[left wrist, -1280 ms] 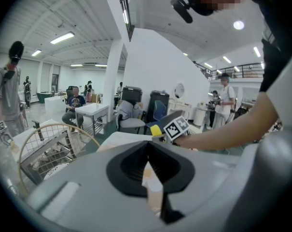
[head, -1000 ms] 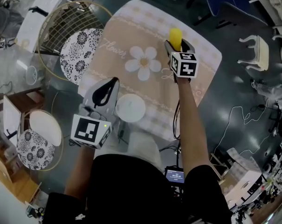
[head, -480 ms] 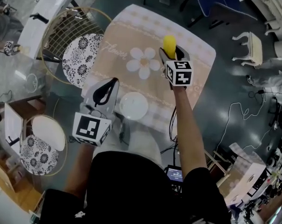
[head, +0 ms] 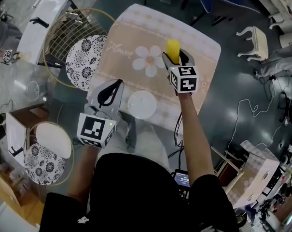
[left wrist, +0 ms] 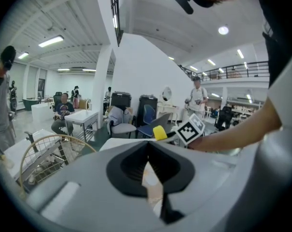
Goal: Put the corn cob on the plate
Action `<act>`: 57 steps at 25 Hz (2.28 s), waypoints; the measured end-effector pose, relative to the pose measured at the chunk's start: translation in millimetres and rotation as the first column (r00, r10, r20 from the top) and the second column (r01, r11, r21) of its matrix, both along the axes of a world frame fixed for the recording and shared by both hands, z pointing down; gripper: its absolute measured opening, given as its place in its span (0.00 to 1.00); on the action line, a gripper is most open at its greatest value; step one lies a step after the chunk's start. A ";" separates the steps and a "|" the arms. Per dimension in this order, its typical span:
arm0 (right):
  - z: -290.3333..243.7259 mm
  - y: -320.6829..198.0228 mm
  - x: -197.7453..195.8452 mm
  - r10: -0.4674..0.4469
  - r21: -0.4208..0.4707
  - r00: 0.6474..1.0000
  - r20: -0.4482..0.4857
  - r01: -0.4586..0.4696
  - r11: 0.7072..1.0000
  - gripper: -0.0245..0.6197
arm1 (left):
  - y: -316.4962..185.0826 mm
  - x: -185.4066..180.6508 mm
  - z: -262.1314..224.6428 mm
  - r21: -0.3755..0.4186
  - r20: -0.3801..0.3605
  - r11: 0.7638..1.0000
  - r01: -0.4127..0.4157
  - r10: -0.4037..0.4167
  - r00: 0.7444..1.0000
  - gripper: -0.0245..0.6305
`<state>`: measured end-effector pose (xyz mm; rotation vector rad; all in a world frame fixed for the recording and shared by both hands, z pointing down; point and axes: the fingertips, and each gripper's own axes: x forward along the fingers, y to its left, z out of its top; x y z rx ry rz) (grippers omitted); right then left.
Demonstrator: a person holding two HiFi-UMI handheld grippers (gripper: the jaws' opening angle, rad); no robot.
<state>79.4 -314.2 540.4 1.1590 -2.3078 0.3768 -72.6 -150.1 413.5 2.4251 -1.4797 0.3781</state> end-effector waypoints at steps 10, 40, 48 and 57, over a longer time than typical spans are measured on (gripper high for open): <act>8.4 40.6 -6.6 0.030 -0.026 1.000 0.003 -0.030 0.999 0.44 | 20.3 -9.4 -1.8 0.005 -0.031 1.000 -0.030 0.030 0.999 0.04; 90.2 209.4 -38.4 0.113 -0.207 0.993 -0.032 -0.117 0.971 0.44 | 91.5 -35.4 35.5 -0.015 0.013 0.987 -0.162 0.163 0.987 0.04; 119.7 234.0 -50.2 0.091 -0.261 0.994 -0.056 -0.103 0.960 0.44 | 102.8 -34.1 47.6 -0.027 0.024 0.981 -0.192 0.193 0.981 0.04; 138.9 239.7 -59.4 0.082 -0.293 0.993 -0.081 -0.103 0.951 0.44 | 110.5 -40.7 56.1 -0.038 0.029 0.979 -0.200 0.202 0.979 0.04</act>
